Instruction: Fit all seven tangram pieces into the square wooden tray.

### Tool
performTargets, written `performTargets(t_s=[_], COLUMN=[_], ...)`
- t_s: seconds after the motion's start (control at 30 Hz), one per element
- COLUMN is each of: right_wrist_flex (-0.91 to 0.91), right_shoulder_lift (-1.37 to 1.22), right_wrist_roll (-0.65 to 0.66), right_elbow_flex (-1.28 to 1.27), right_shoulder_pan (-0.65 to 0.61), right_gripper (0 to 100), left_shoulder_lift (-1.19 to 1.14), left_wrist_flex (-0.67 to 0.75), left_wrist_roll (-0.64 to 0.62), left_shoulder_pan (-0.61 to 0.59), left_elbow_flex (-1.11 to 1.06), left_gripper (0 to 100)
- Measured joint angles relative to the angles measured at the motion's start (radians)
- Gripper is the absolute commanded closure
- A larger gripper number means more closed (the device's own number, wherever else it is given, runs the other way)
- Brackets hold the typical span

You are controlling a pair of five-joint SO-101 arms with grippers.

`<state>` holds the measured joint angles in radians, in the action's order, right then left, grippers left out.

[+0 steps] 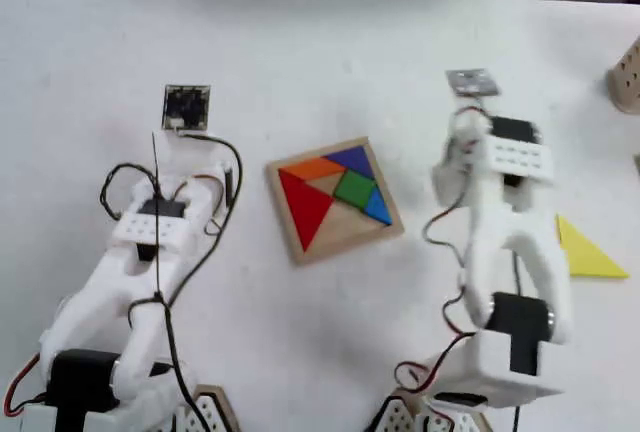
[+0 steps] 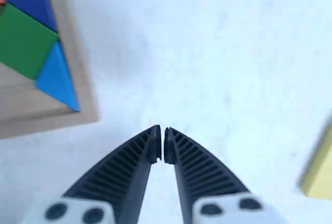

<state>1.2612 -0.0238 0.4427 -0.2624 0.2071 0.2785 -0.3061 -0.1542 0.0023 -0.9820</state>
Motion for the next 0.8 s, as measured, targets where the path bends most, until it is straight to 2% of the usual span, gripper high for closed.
performTargets(t_s=[0.13, 0.2, 0.33, 0.53, 0.8], right_wrist_flex=[-0.040, -0.048, -0.069, -0.095, 0.146], right_shoulder_lift=[0.000, -0.008, -0.103, -0.292, -0.361], right_wrist_roll=[0.167, 0.227, 0.358, 0.436, 0.649], right_elbow_flex=[-0.008, -0.009, -0.008, 0.101, 0.350], right_shoulder_pan=[0.189, 0.244, 0.293, 0.382, 0.503], right_gripper=[74.7, 71.5, 71.4, 71.3, 71.2], left_shoulder_lift=[0.000, 0.000, 0.000, 0.000, 0.000], left_wrist_flex=[0.002, 0.002, 0.002, 0.002, 0.002], left_wrist_roll=[0.000, 0.000, 0.000, 0.000, 0.000], left_shoulder_pan=[0.000, 0.000, 0.000, 0.000, 0.000], left_elbow_flex=[0.000, 0.000, 0.000, 0.000, 0.000], left_gripper=[97, 97, 97, 97, 97])
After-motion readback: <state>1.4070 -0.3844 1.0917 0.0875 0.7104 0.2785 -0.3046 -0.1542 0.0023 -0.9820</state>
